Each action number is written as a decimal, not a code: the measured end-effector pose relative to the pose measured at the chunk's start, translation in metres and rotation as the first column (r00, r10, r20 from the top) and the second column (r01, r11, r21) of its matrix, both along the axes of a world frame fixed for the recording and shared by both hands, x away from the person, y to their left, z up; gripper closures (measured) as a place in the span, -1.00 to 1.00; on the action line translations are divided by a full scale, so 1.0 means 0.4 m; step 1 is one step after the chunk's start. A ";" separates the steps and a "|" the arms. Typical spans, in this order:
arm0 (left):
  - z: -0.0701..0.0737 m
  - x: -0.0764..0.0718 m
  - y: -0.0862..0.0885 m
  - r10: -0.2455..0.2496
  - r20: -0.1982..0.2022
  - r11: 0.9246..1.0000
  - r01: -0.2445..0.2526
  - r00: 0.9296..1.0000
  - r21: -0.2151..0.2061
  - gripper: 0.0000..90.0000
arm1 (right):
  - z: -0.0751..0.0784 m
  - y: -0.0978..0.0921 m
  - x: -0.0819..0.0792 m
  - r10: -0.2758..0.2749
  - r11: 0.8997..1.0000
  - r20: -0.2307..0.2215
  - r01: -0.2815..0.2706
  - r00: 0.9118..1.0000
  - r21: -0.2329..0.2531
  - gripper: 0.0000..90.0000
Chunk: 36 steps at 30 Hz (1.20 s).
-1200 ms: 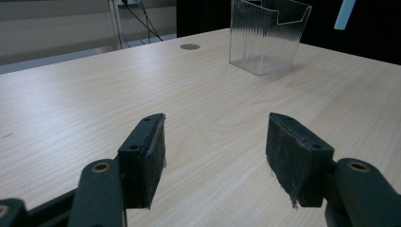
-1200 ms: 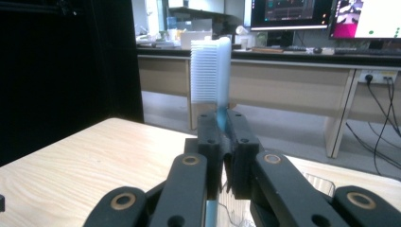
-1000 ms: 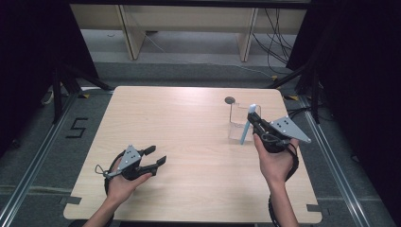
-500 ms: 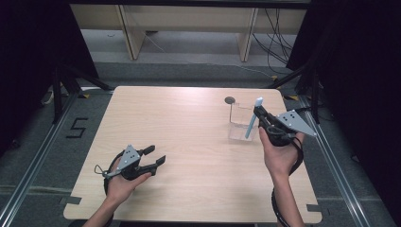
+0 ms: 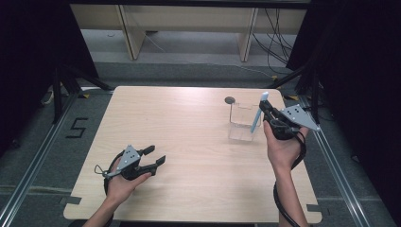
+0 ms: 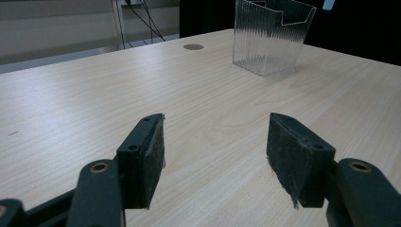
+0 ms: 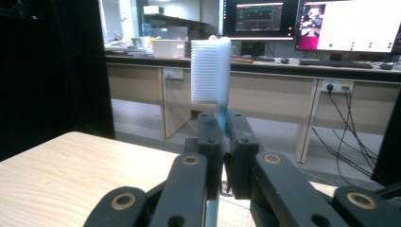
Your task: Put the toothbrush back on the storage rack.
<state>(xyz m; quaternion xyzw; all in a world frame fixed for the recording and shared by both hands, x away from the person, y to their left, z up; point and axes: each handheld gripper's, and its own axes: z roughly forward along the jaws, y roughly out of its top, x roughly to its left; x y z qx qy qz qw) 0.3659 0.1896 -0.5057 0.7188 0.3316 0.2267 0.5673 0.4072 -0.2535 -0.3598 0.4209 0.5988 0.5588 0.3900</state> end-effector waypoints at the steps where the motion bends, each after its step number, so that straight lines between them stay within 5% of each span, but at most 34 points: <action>1: 0.000 0.000 0.000 0.000 0.000 1.000 0.000 1.000 0.000 -0.17 | 0.000 -0.001 0.004 0.001 1.000 0.003 -0.001 1.000 0.006 0.92; 15: -0.003 0.000 -0.001 0.001 0.000 1.000 -0.001 1.000 -0.008 -0.18 | 0.007 -0.023 0.050 -0.053 0.998 0.024 0.053 0.998 0.018 0.92; 36: -0.006 0.000 0.000 0.004 -0.006 1.000 -0.004 1.000 -0.002 -0.18 | -0.022 -0.040 0.088 -0.103 0.995 -0.003 0.103 0.995 0.015 0.92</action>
